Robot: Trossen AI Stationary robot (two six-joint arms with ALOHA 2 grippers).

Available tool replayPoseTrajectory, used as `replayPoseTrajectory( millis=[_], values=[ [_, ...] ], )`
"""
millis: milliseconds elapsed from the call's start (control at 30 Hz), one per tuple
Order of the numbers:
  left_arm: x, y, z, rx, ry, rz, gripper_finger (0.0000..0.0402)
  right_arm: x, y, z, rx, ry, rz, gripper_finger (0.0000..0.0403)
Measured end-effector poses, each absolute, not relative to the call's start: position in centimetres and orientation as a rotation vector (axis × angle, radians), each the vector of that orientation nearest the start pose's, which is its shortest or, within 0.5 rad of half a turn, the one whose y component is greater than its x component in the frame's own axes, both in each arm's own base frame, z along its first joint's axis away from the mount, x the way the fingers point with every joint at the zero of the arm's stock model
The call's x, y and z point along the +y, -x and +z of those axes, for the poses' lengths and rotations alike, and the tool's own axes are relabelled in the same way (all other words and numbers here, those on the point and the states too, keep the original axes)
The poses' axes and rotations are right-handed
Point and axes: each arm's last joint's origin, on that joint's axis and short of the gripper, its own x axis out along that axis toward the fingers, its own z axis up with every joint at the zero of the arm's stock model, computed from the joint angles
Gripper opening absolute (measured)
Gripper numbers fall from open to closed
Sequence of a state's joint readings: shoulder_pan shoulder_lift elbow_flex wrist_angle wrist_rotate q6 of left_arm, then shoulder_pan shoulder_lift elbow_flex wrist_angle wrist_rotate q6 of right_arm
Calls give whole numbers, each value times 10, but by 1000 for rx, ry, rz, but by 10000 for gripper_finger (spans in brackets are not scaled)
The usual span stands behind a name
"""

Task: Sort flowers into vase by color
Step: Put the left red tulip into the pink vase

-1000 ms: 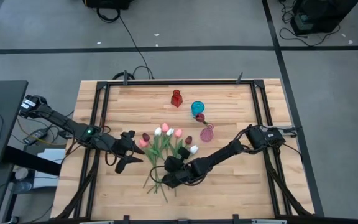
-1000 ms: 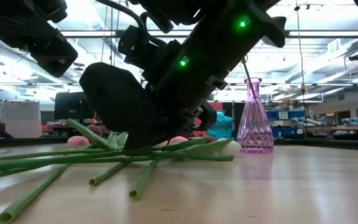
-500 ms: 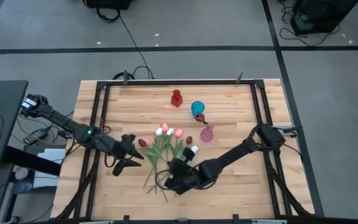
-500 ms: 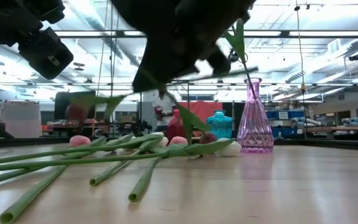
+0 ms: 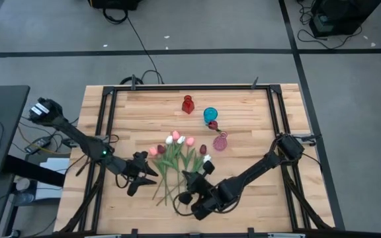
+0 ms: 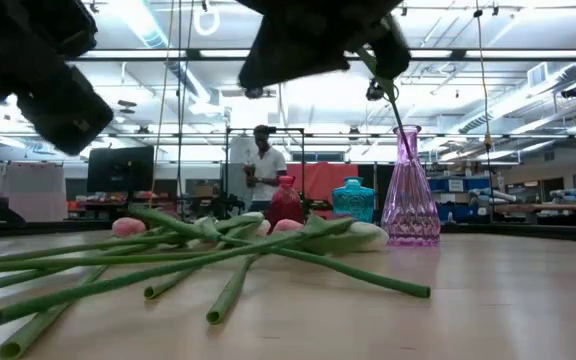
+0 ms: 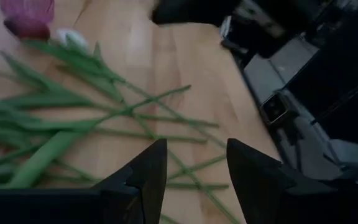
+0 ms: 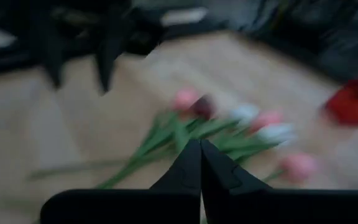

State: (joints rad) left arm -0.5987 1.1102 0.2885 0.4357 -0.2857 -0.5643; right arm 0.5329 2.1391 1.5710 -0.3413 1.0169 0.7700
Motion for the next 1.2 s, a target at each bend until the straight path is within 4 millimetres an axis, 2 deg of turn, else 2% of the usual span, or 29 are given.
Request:
replayPoseTrajectory(
  millis=[133,233,400,533,800,1000,1200],
  values=[
    [-108,-173,159,455,387,-183,172,193,-415,176,557,-233,-517,33],
    [-108,-173,160,440,392,-182,172,179,-422,172,624,-280,-475,63],
    [-110,-173,162,427,375,-198,172,162,-427,165,696,-334,-425,111],
    [-111,-172,162,429,373,-204,172,153,-426,154,742,-374,-394,134],
    [-111,-172,162,432,372,-209,172,144,-430,143,741,-382,-401,140],
    [-111,-172,161,436,370,-208,172,140,-434,114,801,-352,-414,140],
    [-111,-172,161,441,374,-213,172,141,-431,114,787,-307,-461,139]
  ],
)
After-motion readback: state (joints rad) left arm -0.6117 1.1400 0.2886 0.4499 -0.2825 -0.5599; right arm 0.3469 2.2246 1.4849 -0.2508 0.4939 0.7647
